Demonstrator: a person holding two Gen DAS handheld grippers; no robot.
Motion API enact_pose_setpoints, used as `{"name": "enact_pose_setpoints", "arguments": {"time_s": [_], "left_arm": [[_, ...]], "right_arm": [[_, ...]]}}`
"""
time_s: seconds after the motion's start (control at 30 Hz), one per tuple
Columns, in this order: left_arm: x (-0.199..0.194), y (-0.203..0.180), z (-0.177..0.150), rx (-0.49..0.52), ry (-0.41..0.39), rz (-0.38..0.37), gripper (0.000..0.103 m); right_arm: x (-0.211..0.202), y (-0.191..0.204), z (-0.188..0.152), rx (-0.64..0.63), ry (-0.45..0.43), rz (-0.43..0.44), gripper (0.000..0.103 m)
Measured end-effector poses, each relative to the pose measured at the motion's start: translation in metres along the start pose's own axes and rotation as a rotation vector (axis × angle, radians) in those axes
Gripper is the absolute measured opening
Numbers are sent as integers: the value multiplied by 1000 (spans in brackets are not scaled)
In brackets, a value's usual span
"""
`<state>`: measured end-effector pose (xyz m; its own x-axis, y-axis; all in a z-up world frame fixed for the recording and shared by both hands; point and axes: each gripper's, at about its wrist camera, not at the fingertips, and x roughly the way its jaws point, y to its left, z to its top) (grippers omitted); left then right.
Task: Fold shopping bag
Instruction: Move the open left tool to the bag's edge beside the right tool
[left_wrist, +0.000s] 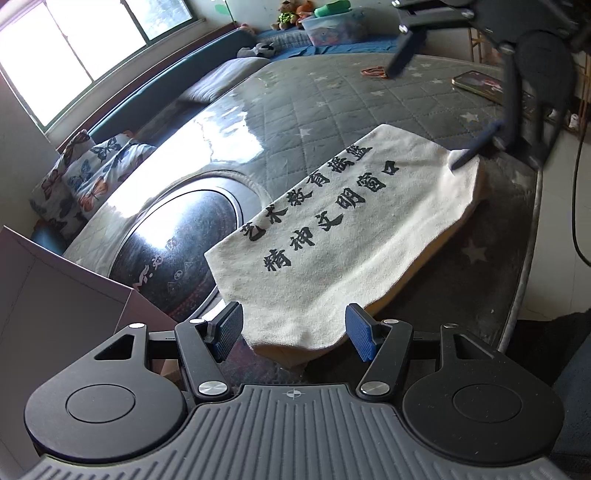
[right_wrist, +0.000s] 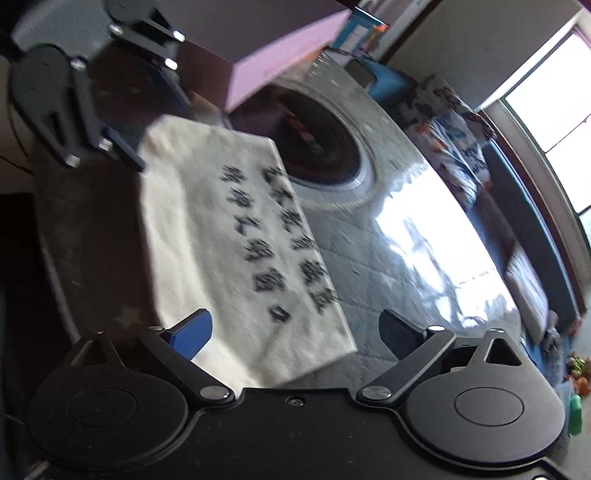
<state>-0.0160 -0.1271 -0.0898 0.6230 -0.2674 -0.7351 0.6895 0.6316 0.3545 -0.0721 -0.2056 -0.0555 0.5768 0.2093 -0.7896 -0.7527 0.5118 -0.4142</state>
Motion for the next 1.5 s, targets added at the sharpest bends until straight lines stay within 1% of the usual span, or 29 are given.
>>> {"name": "enact_pose_setpoints", "arguments": {"time_s": [0.07,0.1,0.17,0.23,0.33,0.43,0.57,0.67,0.7,0.73,0.9,1.07,1.2,1.3,1.37,1.4,1.43,1.47,1.5], "left_arm": [[0,1,0,-1,-2,1,63],[0,1,0,0,-3,-1,63],[-1,0,-1,0,-7,-8,63],[-2,0,-2,3,-11,-14,63],[-4,-2,-3,9,-14,-23,63],[-6,-3,-4,12,-24,-46,63],[-7,-8,-5,39,-32,-71,63],[-5,-13,-5,65,-36,-95,63],[-5,-15,-5,73,-37,-100,63],[-4,-16,-5,79,-38,-103,63],[1,-25,-1,125,-52,-141,63],[12,-32,6,177,-59,-177,63],[21,-35,7,217,-57,-186,63],[30,-34,10,234,-47,-199,58],[36,-32,13,239,-44,-211,49],[38,-30,13,240,-45,-219,48],[39,-29,14,237,-47,-228,43],[40,-28,15,235,-47,-242,37],[41,-27,16,232,-45,-262,33]], "right_arm": [[-3,10,5,-12,-16,44,83],[-1,15,6,-17,-15,73,76],[3,23,9,-22,-19,107,71],[11,32,12,-32,-17,141,64],[21,38,15,-25,-12,162,58],[31,39,16,-11,-3,176,55],[37,38,15,7,3,191,52],[40,31,13,42,9,227,46],[42,28,13,61,15,244,42],[43,26,12,79,20,256,41],[49,13,9,162,44,305,38],[55,-8,6,286,66,392,37],[60,-21,2,356,77,452,36],[63,-27,1,391,84,485,36],[64,-32,0,415,90,507,36],[65,-34,-1,427,93,518,36],[66,-36,-1,438,96,528,36],[68,-37,-2,448,98,539,36],[69,-39,-2,458,100,549,36]]}}
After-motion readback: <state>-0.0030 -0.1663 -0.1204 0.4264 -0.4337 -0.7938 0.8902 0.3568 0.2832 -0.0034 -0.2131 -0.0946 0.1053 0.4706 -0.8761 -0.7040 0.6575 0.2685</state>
